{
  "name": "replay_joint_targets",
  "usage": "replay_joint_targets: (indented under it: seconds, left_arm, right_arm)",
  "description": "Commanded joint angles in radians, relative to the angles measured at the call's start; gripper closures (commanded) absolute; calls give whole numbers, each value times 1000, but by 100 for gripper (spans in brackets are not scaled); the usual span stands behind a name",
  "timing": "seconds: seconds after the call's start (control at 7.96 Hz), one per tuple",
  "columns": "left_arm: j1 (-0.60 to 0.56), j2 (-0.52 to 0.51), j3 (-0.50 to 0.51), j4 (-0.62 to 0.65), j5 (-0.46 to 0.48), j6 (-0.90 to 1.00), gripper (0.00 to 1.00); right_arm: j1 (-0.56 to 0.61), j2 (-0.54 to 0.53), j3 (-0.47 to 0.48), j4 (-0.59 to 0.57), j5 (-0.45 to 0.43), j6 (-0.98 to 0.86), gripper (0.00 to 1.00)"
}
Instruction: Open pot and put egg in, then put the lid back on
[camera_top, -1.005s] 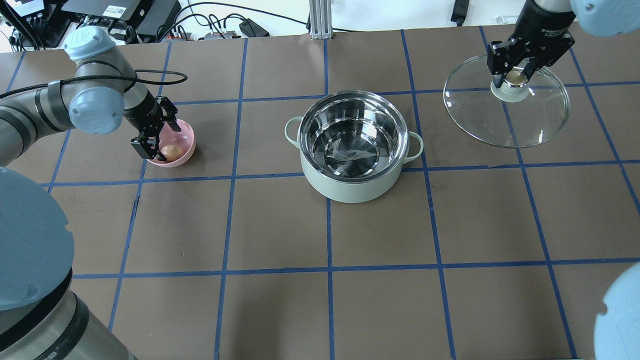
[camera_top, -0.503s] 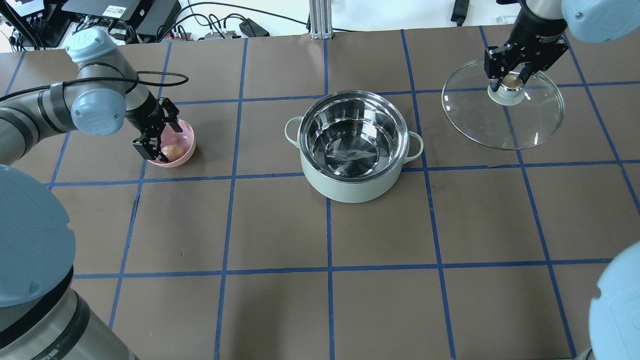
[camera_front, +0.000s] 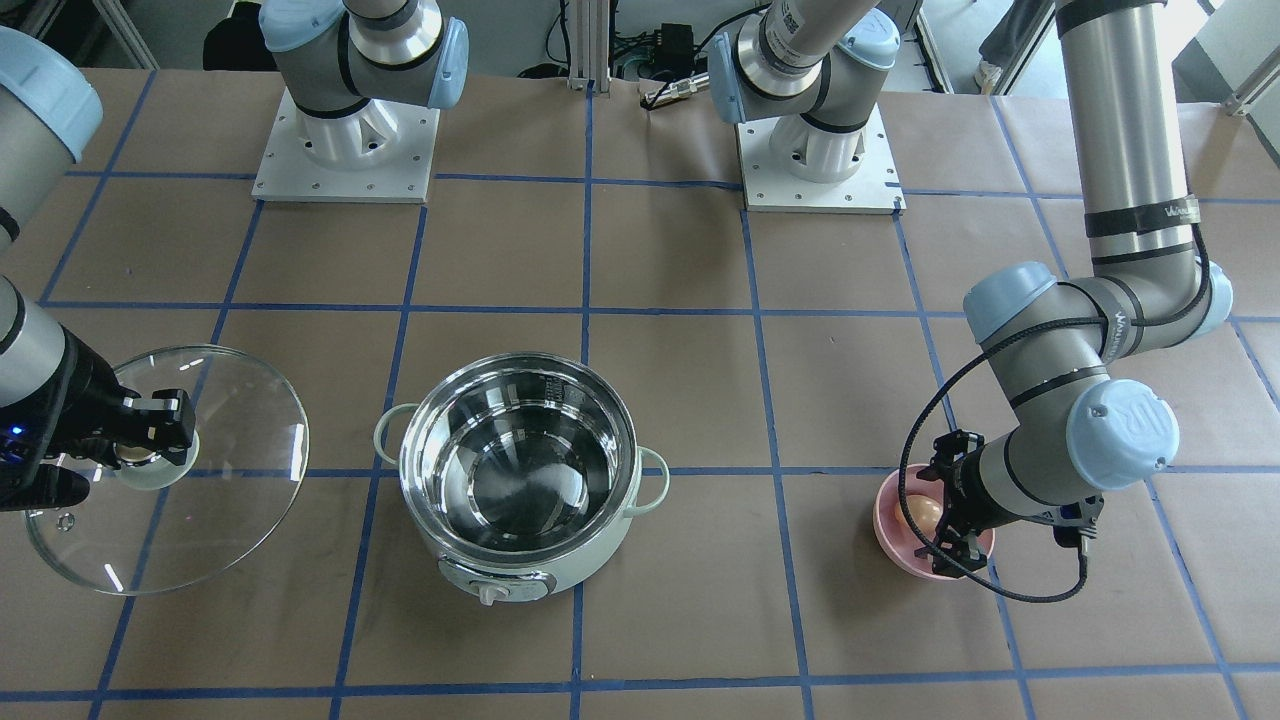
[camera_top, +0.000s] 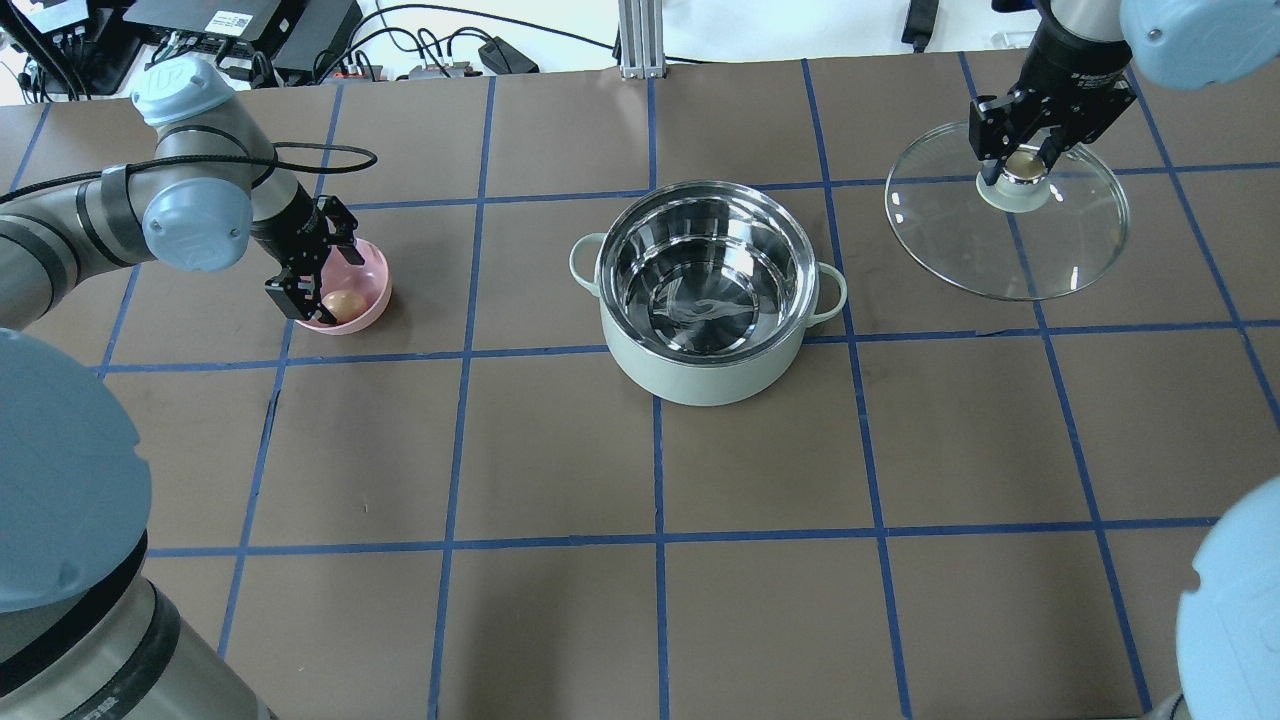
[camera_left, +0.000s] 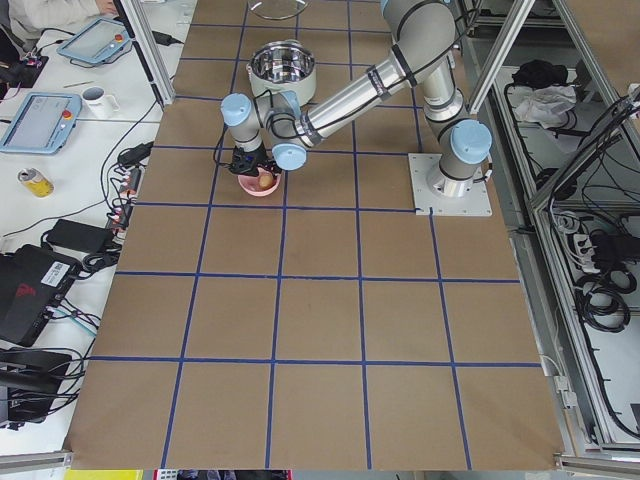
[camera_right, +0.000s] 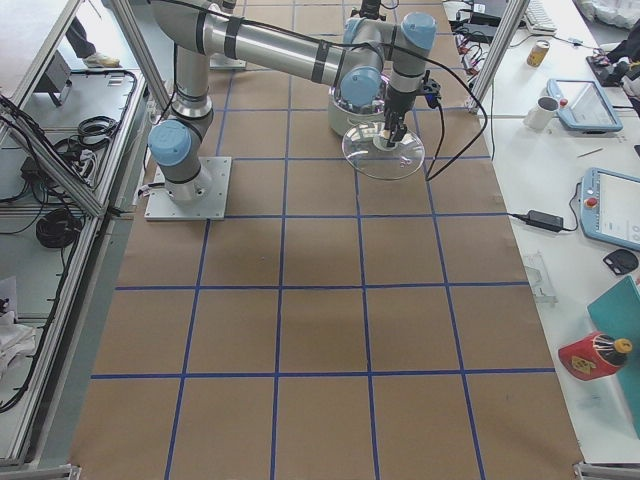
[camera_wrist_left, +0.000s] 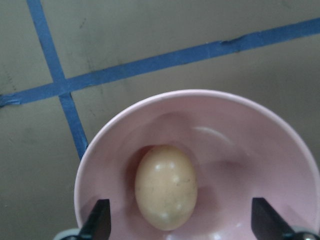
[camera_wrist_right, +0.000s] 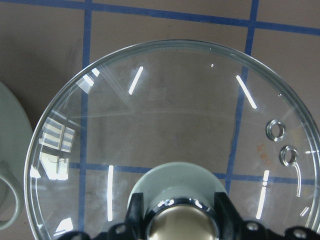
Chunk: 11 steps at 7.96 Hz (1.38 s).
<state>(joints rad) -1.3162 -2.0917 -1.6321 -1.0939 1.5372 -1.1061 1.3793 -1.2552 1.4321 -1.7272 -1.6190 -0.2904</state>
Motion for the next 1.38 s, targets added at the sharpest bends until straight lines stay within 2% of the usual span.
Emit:
replay_joint_targets:
  seconds: [0.0,0.25,0.75,1.01,1.13,1.26]
  left_arm:
    - [0,-2,0,2,-2,-1,2]
    - [0,-20,0,17,-5,-1,8]
    - [0,-27,0,43,1,-1,10]
    - [0,-27,0,42,-11,-1,36]
    - [0,-25,0,40,-14,-1,58]
    - [0,-25,0,38,-14,0,73]
  right_arm:
    - [0,3,2,-2,10,-6,100]
    - [0,2,25,-2,4,-18,100]
    - [0,3,41,-26,1,-45,100]
    - [-2,2,39,-29,-2,-50,100]
    - [-17,2,41,-28,1,-56,100]
    - [-37,-3,39,-28,8,-90,100]
